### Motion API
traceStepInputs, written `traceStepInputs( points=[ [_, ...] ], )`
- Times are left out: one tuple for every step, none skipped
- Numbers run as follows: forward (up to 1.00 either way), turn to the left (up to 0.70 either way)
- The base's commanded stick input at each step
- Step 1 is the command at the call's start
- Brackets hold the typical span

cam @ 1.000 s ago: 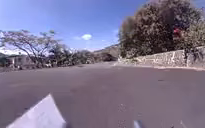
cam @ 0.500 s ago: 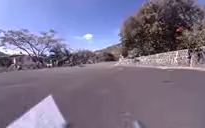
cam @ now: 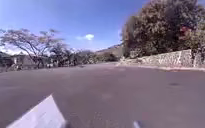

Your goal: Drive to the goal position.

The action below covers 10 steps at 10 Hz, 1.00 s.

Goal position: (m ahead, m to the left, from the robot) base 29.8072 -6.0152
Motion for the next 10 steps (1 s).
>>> traceStepInputs(
  points=[
    [0.5,0.0],
    [0.5,0.0],
    [0.5,0.0],
    [0.5,0.0],
    [0.5,0.0],
    [0.5,0.0],
    [0.5,-0.04],
    [0.5,-0.38],
    [0.5,-0.5],
    [0.5,-0.5]
  ],
)
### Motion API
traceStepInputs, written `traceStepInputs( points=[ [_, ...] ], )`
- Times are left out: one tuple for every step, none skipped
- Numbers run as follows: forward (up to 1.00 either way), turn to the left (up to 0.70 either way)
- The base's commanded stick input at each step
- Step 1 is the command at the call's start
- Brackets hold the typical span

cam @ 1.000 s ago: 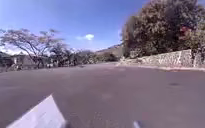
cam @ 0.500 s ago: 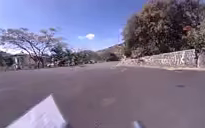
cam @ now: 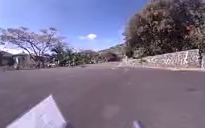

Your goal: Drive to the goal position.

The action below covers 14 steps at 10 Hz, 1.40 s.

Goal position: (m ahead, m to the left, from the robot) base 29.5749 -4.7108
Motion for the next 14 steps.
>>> traceStepInputs(
  points=[
    [0.5,-0.5],
    [0.5,-0.47],
    [0.5,-0.11],
    [0.5,0.0],
    [0.5,0.0],
    [0.5,-0.04],
    [0.5,-0.36],
    [0.5,-0.5],
    [0.5,-0.18],
    [0.5,0.0],
    [0.5,0.0],
    [0.5,0.0],
    [0.5,0.0],
    [0.5,0.0]
  ],
)
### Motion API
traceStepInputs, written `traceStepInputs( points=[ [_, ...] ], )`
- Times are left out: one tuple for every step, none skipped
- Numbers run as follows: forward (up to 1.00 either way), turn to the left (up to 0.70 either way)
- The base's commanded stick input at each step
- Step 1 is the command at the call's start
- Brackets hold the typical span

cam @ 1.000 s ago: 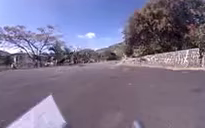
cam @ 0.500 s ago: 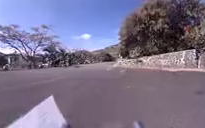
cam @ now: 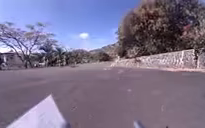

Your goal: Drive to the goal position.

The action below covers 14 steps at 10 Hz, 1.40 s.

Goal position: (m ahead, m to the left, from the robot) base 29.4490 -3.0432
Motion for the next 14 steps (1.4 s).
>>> traceStepInputs(
  points=[
    [0.5,0.0],
    [0.5,0.0],
    [0.5,0.0],
    [0.5,0.0],
    [0.5,0.0],
    [0.5,0.0],
    [0.5,-0.5],
    [0.5,-0.5],
    [0.5,-0.29],
    [0.5,0.0],
    [0.5,0.0],
    [0.5,0.0],
    [0.5,0.0],
    [0.5,0.0]
  ],
)
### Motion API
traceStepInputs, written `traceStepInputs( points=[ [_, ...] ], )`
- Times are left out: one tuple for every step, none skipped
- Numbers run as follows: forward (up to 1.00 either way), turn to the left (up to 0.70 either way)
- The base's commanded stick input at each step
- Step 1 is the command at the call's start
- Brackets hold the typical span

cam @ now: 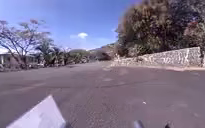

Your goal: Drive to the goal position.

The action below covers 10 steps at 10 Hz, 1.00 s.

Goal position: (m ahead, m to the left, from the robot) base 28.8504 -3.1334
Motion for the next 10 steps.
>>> traceStepInputs(
  points=[
    [0.5,0.0],
    [0.5,0.0],
    [0.5,0.0],
    [0.5,0.0],
    [0.5,0.0],
    [0.5,0.0],
    [0.5,0.0],
    [0.5,0.0],
    [0.5,0.0],
    [0.5,0.0]
  ],
)
